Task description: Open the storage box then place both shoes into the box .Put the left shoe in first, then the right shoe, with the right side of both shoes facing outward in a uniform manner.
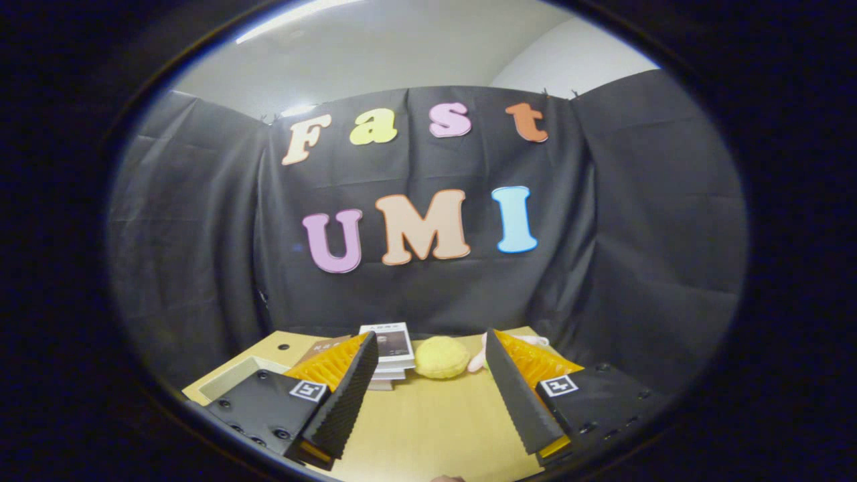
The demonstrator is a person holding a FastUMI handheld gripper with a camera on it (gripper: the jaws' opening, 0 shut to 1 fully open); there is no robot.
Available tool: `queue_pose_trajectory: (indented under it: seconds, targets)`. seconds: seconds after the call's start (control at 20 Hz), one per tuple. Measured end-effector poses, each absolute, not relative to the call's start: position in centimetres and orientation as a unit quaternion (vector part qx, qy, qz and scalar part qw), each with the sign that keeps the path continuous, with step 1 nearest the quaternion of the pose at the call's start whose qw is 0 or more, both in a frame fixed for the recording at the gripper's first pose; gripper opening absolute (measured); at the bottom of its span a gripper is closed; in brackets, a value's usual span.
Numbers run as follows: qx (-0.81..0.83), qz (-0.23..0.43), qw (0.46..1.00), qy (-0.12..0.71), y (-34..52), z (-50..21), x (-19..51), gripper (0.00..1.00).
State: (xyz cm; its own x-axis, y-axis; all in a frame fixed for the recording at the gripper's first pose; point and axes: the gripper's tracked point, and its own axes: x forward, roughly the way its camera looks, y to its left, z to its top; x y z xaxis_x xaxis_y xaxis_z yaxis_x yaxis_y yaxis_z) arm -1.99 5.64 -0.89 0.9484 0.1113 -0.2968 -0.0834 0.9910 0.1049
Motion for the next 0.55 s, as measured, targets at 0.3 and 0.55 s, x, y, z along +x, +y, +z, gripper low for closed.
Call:
queue_pose_trajectory:
  seconds: [0.3, 0.55]
  targets:
    - [0.024, 0.006, 0.994, 0.111, -0.1, -0.3, -2.8, 0.99]
    - [0.035, -0.012, 0.994, 0.103, -1.8, -0.1, -2.8, 0.99]
